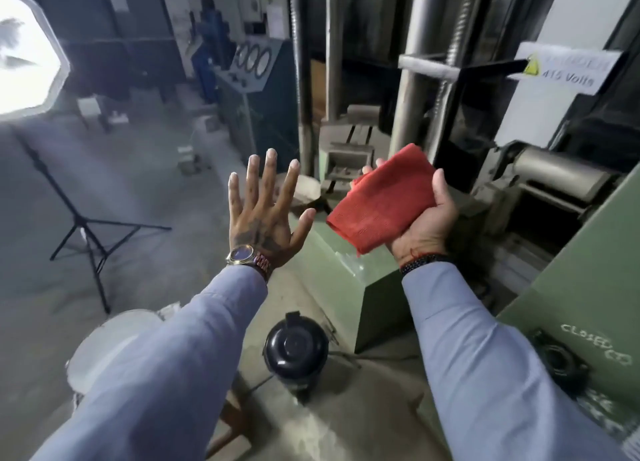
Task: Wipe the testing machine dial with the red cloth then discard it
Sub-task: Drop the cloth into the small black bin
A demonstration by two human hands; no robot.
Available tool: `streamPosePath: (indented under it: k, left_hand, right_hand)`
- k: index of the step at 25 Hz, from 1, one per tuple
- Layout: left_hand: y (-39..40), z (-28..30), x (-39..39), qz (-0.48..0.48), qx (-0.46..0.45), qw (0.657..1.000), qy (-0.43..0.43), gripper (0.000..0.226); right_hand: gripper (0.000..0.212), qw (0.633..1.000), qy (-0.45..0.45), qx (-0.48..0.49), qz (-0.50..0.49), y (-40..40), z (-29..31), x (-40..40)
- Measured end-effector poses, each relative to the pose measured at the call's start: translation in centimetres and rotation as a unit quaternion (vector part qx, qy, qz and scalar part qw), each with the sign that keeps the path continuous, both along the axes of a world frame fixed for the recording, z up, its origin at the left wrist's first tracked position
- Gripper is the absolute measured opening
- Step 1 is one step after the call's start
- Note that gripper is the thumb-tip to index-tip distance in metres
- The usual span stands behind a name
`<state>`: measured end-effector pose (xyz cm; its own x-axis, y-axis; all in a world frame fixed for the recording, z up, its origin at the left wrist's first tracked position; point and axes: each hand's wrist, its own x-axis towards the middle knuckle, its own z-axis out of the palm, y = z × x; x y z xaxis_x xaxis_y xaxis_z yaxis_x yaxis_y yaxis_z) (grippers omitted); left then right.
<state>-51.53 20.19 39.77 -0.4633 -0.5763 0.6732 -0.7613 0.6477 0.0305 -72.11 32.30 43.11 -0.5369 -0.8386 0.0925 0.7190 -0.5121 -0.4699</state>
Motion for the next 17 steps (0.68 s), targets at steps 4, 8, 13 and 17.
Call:
streamPosePath:
  k: [4,8,13,17]
  left_hand:
    - [-1.1,-6.0,4.0,0.039,0.049,0.998,-0.014,0.084]
    - [-2.4,-12.6,8.4,0.074,0.098,0.992,-0.031,0.085]
    - [-4.3,-20.2,12.0,0.075,0.154,0.984,-0.047,0.084]
    - [-5.7,-25.9,12.9,0.071,0.216,0.971,-0.068,0.086]
  right_hand:
    - [0.066,0.997,0.015,0.029,0.076,-2.9,-6.5,3.0]
    - [0.062,0.988,0.01,0.087,0.126,-5.4,-13.5,5.9]
    - [0.066,0.978,-0.01,0.152,0.146,-7.4,-21.3,8.1]
    - [0.066,0.971,-0.03,0.198,0.133,-8.2,-27.2,9.7]
